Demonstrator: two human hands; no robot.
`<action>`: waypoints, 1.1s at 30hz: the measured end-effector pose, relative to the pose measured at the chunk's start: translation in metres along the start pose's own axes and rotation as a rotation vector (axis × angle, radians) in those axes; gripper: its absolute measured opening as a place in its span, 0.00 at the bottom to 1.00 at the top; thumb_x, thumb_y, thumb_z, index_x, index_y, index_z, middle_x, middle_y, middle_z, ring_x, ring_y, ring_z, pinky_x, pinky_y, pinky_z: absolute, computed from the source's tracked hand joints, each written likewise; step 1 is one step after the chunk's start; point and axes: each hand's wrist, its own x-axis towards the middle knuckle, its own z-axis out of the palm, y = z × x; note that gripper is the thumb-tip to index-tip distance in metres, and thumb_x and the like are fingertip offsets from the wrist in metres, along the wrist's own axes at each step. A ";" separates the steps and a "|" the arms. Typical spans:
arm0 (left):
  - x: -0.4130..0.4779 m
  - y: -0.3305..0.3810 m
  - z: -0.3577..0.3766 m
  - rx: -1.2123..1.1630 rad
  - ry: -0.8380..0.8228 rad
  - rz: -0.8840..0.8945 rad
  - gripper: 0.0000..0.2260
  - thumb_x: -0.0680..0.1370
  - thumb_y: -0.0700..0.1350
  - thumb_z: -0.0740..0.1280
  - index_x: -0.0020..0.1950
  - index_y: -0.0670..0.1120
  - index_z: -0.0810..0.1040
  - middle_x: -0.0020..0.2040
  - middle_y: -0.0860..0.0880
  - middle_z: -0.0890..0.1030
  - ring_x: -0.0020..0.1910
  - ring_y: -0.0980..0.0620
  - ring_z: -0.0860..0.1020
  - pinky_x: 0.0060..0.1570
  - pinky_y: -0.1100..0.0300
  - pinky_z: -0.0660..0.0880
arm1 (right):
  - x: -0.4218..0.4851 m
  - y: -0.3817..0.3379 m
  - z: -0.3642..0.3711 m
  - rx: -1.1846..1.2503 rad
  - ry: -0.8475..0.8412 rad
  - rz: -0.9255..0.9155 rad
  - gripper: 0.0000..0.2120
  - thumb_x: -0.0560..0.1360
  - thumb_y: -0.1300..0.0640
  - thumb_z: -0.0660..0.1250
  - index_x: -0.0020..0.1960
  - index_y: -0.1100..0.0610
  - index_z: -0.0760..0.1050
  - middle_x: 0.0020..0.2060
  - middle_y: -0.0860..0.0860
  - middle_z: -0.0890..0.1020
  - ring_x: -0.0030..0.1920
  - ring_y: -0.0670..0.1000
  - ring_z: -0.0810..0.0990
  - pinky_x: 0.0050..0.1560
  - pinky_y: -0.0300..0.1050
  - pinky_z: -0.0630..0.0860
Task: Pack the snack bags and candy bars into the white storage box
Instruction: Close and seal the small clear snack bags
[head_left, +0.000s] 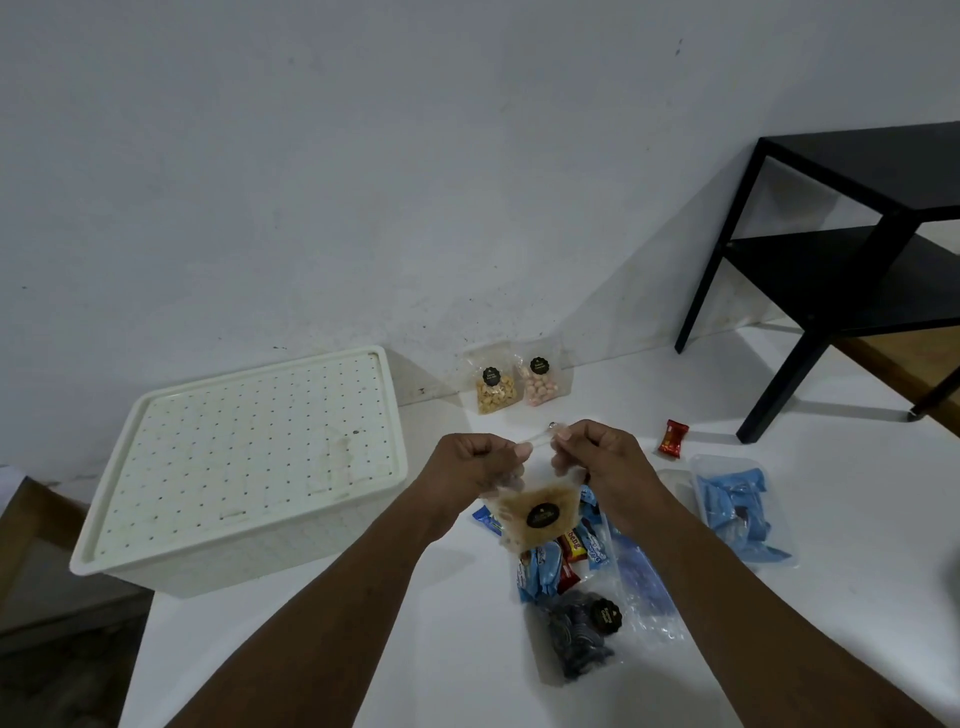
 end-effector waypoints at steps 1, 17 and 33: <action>-0.002 0.001 0.000 -0.057 -0.041 -0.059 0.16 0.76 0.51 0.72 0.48 0.37 0.83 0.41 0.42 0.84 0.41 0.46 0.83 0.42 0.57 0.77 | 0.000 0.000 -0.001 -0.011 -0.004 -0.006 0.11 0.79 0.55 0.66 0.42 0.60 0.80 0.33 0.55 0.80 0.36 0.51 0.77 0.43 0.48 0.70; -0.001 -0.003 0.011 0.021 -0.001 0.022 0.09 0.80 0.43 0.68 0.47 0.36 0.81 0.41 0.40 0.82 0.42 0.44 0.81 0.44 0.55 0.79 | -0.003 -0.016 0.022 -0.098 0.069 -0.015 0.10 0.77 0.59 0.68 0.59 0.55 0.76 0.35 0.55 0.84 0.35 0.50 0.81 0.33 0.43 0.74; -0.007 -0.009 0.021 0.451 0.063 0.213 0.07 0.73 0.37 0.67 0.42 0.49 0.74 0.38 0.47 0.78 0.36 0.46 0.83 0.42 0.48 0.82 | 0.017 -0.025 0.019 -0.062 0.221 -0.030 0.18 0.74 0.69 0.58 0.56 0.53 0.78 0.33 0.57 0.80 0.34 0.53 0.77 0.39 0.52 0.76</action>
